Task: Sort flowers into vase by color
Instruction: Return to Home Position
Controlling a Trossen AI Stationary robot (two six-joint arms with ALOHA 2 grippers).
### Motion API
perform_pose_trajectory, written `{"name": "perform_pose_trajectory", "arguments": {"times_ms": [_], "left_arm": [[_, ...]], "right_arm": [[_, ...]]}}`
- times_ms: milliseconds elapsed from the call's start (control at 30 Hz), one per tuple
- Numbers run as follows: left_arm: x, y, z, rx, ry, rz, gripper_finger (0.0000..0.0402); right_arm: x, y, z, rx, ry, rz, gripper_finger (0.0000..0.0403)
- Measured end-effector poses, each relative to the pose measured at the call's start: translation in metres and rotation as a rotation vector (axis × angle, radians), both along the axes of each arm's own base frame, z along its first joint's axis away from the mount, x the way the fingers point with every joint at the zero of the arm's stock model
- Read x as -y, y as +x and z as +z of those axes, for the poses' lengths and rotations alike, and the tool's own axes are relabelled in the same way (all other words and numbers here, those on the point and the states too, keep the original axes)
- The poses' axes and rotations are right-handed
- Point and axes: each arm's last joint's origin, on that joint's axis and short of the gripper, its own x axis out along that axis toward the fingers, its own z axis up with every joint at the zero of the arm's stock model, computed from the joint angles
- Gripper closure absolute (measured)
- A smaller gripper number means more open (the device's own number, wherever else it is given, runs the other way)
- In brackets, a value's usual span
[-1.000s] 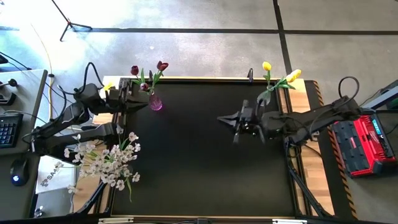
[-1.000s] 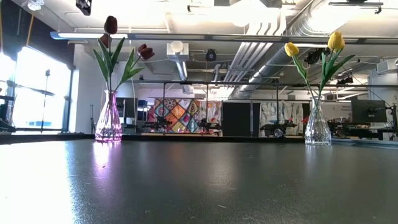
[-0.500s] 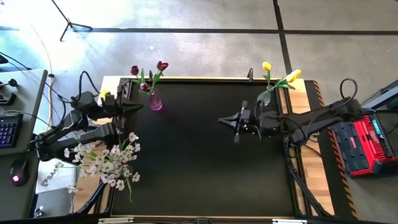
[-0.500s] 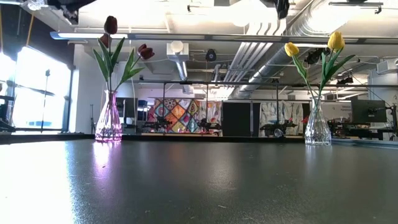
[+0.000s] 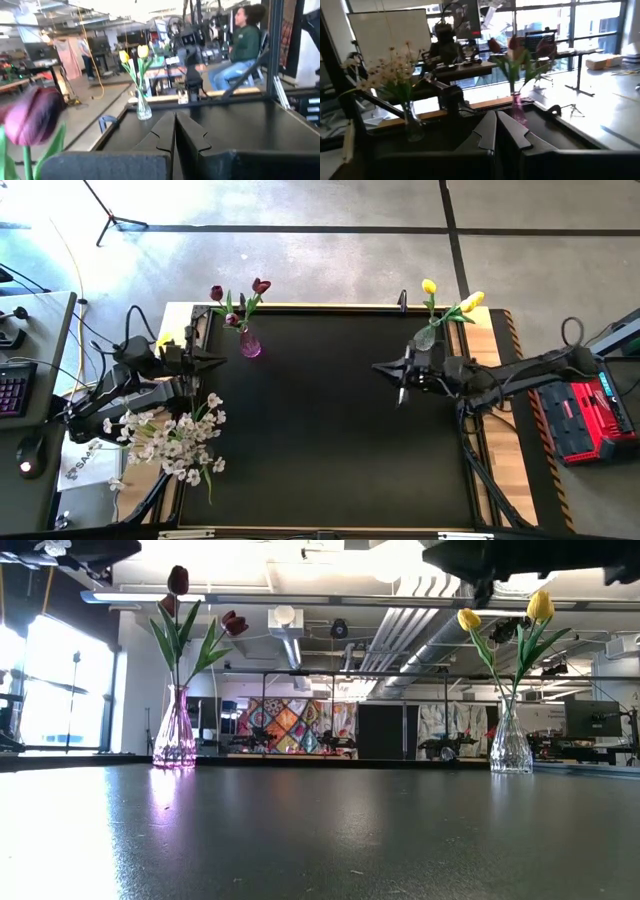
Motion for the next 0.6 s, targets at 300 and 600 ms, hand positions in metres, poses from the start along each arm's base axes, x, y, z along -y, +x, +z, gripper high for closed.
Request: {"name": "perform_pose_trajectory", "arguments": {"times_ms": [300,600], "left_arm": [[0.002,-0.004,-0.01,-0.057,0.012,0.003,0.0401],[-0.002,0.006,-0.035,-0.004,-0.095,-0.026,0.0401]], "right_arm": [[0.011,-0.045,0.011,-0.064,-0.022,-0.047,0.0403],[0.012,-0.05,-0.015,-0.048,-0.012,-0.023,0.0403]]}}
